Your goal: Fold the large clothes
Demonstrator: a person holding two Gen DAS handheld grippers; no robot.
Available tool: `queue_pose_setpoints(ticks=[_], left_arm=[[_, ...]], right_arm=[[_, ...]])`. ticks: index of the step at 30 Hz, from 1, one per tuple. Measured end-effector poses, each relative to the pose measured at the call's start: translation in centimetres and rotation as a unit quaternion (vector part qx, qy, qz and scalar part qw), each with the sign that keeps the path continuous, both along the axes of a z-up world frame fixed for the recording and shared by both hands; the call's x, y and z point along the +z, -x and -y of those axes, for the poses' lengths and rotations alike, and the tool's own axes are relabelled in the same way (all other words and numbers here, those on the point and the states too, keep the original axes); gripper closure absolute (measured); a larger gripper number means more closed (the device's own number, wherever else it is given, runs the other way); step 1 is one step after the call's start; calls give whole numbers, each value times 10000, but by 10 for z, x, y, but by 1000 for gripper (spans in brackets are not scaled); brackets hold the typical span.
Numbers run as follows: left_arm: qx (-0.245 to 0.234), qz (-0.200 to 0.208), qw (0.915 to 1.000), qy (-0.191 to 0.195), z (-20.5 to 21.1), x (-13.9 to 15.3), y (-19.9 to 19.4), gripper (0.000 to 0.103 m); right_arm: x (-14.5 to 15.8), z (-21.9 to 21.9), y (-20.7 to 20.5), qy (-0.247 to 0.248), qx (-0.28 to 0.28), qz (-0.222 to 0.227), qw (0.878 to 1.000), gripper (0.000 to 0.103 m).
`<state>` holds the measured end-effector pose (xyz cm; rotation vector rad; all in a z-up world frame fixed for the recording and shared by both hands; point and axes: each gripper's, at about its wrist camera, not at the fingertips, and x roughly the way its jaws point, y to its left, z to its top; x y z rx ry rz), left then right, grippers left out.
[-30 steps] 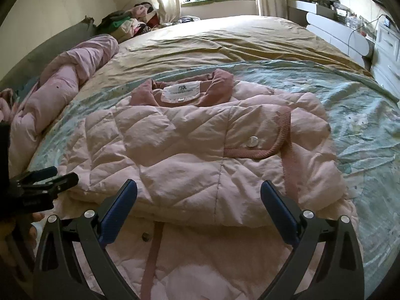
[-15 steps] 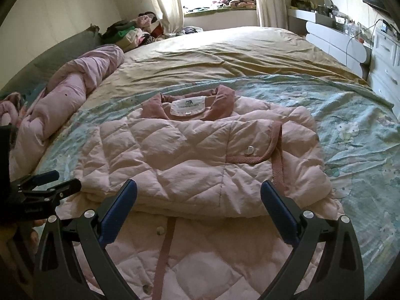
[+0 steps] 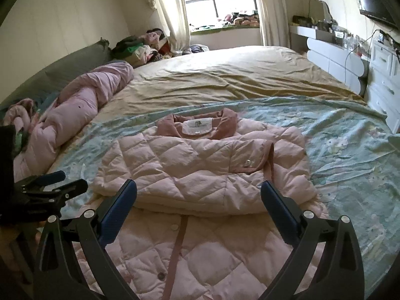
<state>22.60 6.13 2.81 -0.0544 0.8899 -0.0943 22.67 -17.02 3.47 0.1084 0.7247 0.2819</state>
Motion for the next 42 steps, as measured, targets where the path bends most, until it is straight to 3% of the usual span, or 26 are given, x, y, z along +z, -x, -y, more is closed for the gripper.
queue_pose_setpoints(ticks=[24,42], left_arm=[[-105,585,9982,-13,18,43,62,9],[-147,898,9959,-17,25,46,106,9]], right_arm=[[45,9,63,-63,60,564,9984,4],[56,14,102,-121,160,792,9967,4]])
